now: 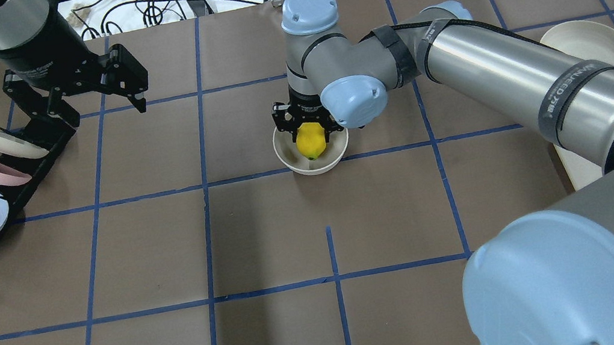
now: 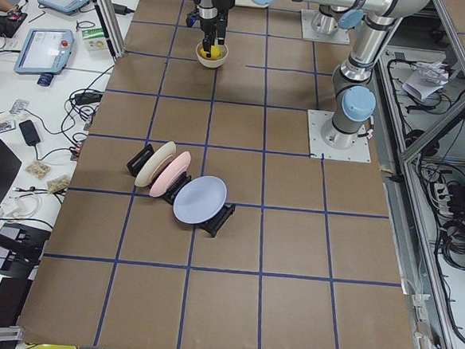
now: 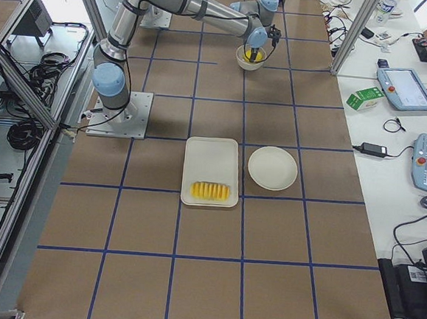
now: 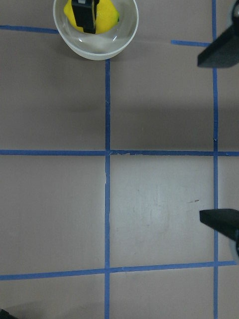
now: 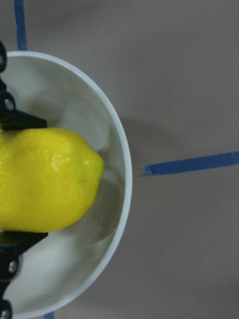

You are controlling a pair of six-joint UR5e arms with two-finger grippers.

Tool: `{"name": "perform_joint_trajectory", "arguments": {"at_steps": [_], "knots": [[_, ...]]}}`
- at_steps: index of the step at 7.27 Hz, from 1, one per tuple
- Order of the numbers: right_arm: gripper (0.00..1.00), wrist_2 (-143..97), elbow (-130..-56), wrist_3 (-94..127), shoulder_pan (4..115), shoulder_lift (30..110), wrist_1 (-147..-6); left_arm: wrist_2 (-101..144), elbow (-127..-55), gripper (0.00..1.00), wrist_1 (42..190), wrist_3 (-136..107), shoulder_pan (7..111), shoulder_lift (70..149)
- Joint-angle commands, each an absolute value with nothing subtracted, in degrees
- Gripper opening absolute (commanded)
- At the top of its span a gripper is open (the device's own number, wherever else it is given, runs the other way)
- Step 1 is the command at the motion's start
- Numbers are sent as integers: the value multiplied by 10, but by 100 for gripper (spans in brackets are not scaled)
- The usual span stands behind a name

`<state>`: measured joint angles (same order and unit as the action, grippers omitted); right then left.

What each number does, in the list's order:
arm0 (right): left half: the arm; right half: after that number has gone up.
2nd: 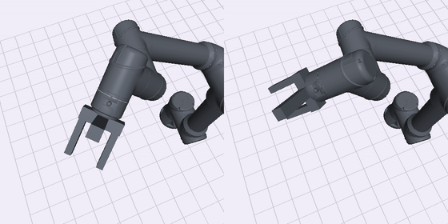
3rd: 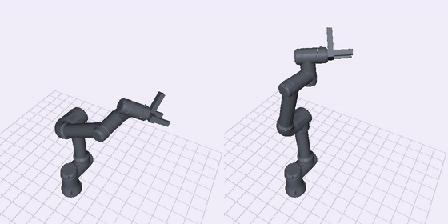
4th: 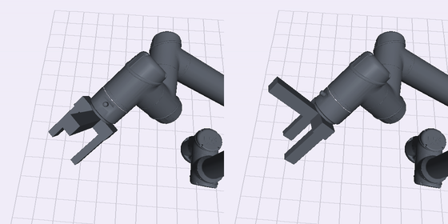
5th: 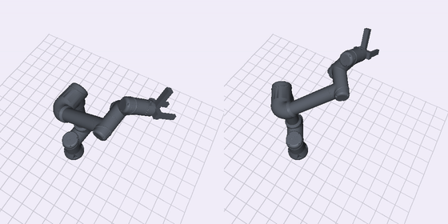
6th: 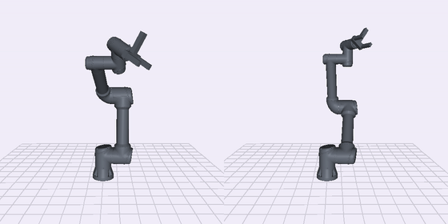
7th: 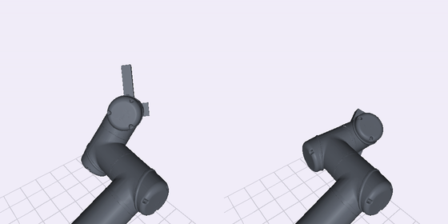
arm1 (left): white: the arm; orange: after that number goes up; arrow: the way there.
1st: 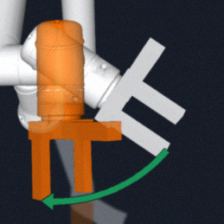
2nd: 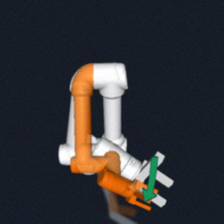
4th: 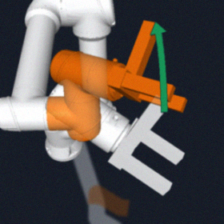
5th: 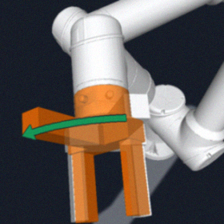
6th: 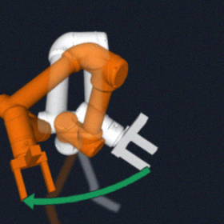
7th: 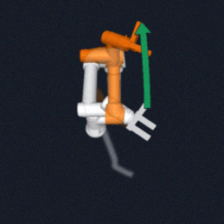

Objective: Place bowl and put lemon in it

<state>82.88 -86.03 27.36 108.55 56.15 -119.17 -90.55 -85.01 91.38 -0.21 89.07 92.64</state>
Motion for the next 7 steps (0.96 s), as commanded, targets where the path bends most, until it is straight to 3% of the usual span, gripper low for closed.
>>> {"name": "perform_joint_trajectory", "arguments": {"at_steps": [1, 2, 4, 5, 7], "knots": [[18, 830, -871, 274, 1085, 559, -1194, -912, -848, 100, 914, -2, 892, 923], [30, 830, -877, 272, 1086, 560, -1195, -910, -851, 100, 913, -2, 892, 921], [88, 831, -877, 272, 1087, 562, -1195, -906, -852, 100, 913, -2, 891, 921], [100, 833, -876, 272, 1086, 568, -1195, -906, -851, 100, 913, -2, 890, 921], [100, 838, -874, 272, 1086, 581, -1194, -907, -853, 100, 913, -2, 890, 921]]}}
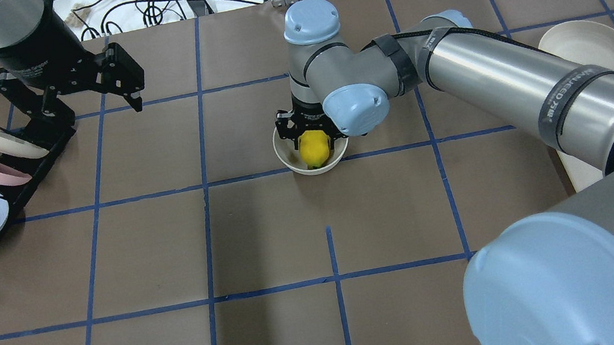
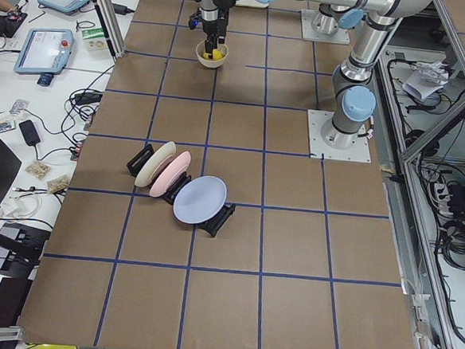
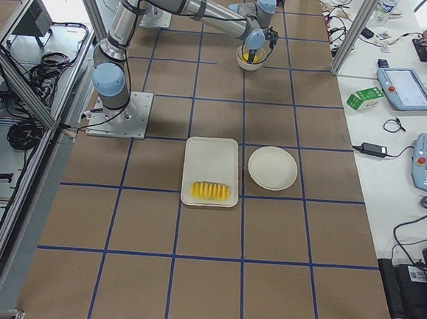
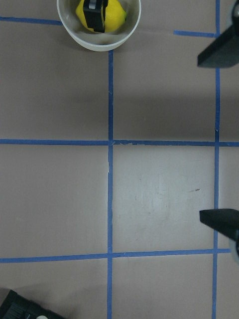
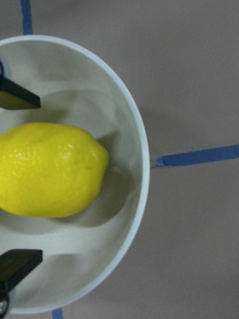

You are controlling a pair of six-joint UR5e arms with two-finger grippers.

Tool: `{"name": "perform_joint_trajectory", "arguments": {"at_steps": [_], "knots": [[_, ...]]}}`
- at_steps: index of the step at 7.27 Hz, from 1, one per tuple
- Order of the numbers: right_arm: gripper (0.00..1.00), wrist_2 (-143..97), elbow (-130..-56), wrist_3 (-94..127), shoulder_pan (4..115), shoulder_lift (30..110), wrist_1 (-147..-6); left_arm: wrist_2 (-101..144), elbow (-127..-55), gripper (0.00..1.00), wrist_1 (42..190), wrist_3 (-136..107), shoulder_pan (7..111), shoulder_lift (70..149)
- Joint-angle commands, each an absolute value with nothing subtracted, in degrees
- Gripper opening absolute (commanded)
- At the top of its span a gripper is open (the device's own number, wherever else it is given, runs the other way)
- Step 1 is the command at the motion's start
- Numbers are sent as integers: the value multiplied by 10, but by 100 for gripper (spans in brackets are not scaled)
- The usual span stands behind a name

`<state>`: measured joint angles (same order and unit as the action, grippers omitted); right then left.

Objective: Place bowl and put lemon in it

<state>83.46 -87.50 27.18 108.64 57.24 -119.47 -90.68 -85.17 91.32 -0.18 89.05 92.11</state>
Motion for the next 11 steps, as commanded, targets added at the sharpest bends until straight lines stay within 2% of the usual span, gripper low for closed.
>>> {"name": "perform_joint_trajectory", "arguments": {"at_steps": [1, 4, 5, 8, 11], "knots": [[100, 840, -867, 271, 1085, 594, -1190, -907, -852, 100, 913, -2, 890, 921], [100, 919, -860, 223, 1036, 689, -1110, -906, -852, 100, 913, -3, 893, 918], [100, 913, -861, 141, 991, 720, -1084, -907, -853, 100, 913, -3, 892, 918], [100, 911, -863, 123, 879, 786, -987, -907, -852, 100, 913, -3, 893, 918], [100, 905, -872, 121, 867, 856, -952, -907, -853, 100, 913, -3, 891, 915]]}}
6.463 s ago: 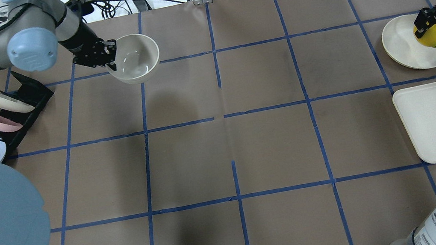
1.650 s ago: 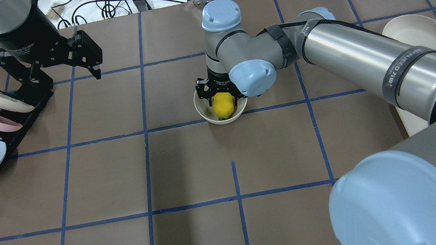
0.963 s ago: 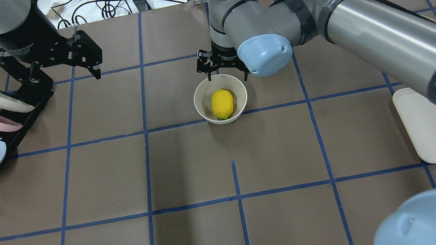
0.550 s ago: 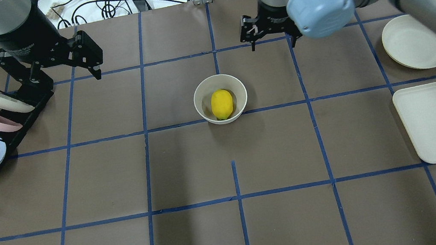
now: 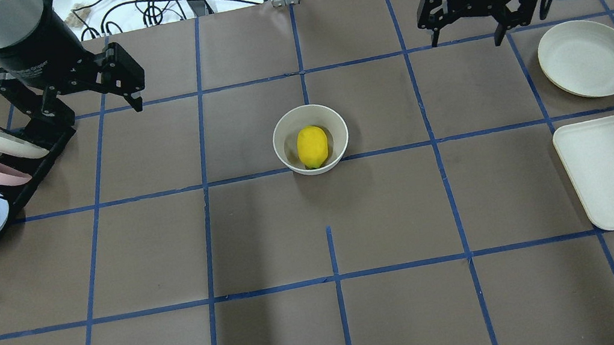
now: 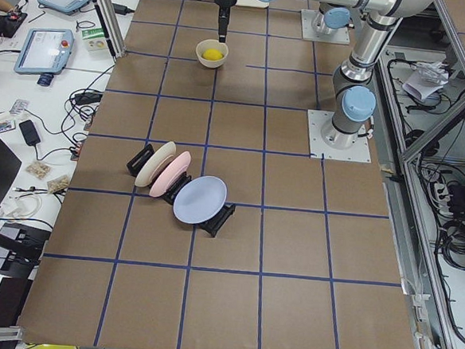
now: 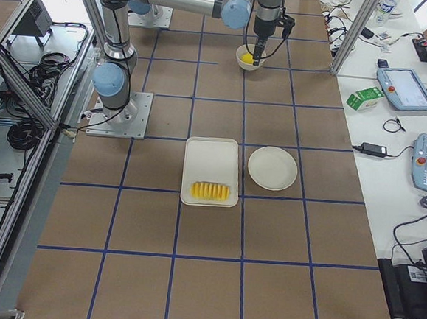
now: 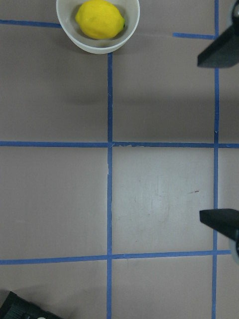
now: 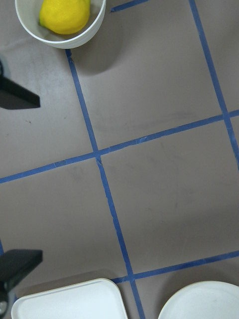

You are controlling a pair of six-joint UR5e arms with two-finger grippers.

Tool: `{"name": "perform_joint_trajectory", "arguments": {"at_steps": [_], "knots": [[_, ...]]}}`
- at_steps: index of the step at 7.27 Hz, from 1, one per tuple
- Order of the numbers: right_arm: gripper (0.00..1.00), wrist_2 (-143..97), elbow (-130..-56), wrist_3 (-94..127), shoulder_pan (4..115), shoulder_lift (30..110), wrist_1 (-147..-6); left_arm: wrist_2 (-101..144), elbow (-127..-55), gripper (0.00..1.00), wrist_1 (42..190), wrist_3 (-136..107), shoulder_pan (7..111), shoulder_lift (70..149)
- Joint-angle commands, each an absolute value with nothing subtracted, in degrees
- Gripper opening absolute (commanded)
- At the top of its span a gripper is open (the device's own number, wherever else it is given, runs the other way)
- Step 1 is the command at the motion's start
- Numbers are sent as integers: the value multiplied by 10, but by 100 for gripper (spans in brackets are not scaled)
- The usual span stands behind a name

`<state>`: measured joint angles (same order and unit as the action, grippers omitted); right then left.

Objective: Place bowl and put lemon in it

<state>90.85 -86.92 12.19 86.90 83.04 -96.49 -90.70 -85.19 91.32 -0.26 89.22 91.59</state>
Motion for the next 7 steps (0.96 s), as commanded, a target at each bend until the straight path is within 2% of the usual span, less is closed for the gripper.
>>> {"name": "perform_joint_trajectory", "arguments": {"at_steps": [1, 3, 7], "knots": [[100, 903, -873, 120, 867, 869, -907, -907, -852, 100, 913, -3, 891, 915], [100, 905, -875, 36, 867, 873, -904, -907, -852, 100, 913, -3, 891, 913], [100, 904, -876, 35, 886, 872, -898, -907, -853, 100, 913, -3, 891, 915]]}}
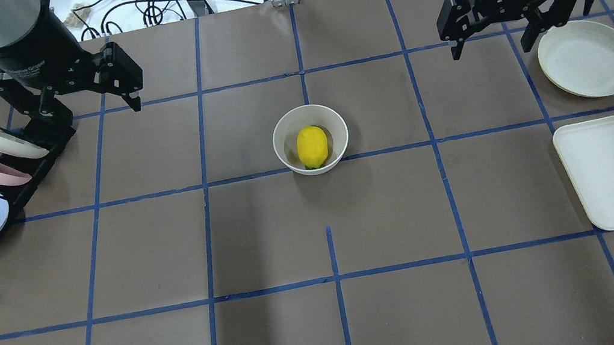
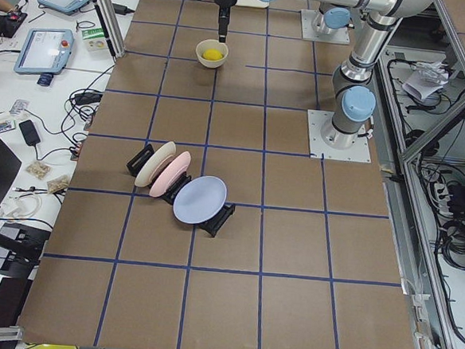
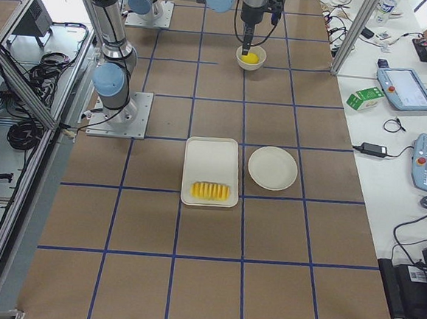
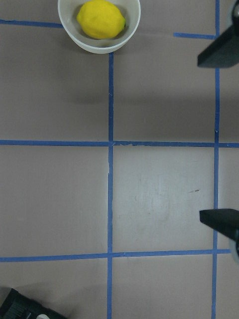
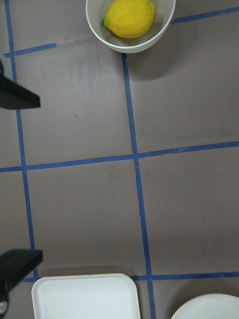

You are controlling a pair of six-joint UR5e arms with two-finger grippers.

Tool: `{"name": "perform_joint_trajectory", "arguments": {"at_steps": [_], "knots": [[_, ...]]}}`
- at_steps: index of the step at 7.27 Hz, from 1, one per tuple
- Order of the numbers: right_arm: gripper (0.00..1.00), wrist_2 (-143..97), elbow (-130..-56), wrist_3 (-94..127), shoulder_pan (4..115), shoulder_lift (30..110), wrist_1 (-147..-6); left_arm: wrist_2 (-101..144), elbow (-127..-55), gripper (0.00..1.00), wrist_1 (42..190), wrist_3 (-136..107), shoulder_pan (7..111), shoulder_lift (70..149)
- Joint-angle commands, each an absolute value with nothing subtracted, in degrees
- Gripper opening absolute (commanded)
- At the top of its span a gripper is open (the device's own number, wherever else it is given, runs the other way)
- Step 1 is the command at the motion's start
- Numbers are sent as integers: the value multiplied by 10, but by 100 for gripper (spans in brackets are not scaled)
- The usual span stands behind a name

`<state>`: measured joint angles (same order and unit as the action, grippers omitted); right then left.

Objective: Place bowl and put lemon in it

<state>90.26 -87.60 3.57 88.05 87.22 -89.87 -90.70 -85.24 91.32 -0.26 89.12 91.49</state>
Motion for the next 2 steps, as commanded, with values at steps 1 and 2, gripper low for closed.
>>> {"name": "perform_joint_trajectory", "arguments": {"at_steps": [1, 2], "knots": [[100, 907, -876, 35, 885, 872, -898, -907, -853, 100, 913, -3, 891, 915], [100, 909, -876, 35, 885, 872, -899, -907, -853, 100, 913, -3, 891, 915]]}}
